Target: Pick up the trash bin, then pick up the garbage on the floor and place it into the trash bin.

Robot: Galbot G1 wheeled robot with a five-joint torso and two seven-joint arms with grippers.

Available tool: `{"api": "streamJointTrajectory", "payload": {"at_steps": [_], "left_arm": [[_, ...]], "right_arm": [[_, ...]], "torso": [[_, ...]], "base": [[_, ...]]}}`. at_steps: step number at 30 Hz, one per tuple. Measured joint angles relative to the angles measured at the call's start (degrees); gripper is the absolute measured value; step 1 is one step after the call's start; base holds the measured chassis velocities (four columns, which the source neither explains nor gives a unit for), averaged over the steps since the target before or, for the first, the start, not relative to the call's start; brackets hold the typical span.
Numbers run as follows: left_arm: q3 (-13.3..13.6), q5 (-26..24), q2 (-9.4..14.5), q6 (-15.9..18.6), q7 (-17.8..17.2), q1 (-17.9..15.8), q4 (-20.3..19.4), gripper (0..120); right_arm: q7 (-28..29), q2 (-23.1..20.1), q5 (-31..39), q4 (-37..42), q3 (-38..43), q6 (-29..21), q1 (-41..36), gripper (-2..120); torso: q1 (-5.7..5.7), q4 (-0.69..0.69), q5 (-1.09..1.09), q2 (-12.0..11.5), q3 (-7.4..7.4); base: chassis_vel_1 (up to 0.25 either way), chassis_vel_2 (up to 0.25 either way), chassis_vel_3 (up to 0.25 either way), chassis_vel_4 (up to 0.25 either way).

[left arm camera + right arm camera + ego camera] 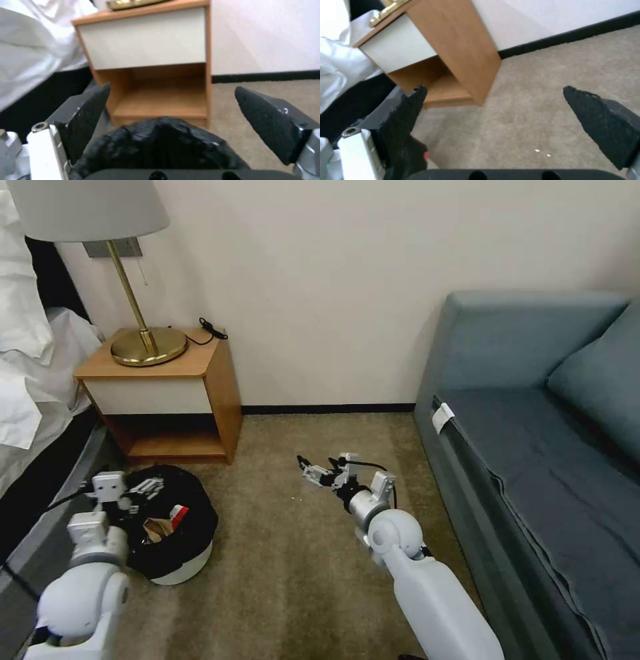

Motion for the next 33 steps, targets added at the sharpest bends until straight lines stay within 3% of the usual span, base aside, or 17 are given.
{"api": "streamJointTrajectory", "payload": {"at_steps": [6,33], "left_arm": [[2.6,1.7,-1.0,0.1,0.0,-0.9,1.2,100],[2.4,1.5,-1.1,0.1,-0.1,-0.9,1.3,100]], "right_arm": [[0.0,-0.2,0.8,-1.0,1.3,0.4,-0.1,100],[-0.2,-0.1,0.9,-1.1,1.3,0.4,0.1,100]], "torso": [[0.0,0.0,0.01,0.0,0.0],[0.0,0.01,0.0,0.0,0.0]], "base": [[0.0,0.0,0.0,0.0],[0.0,0.0,0.0,0.0]]}}
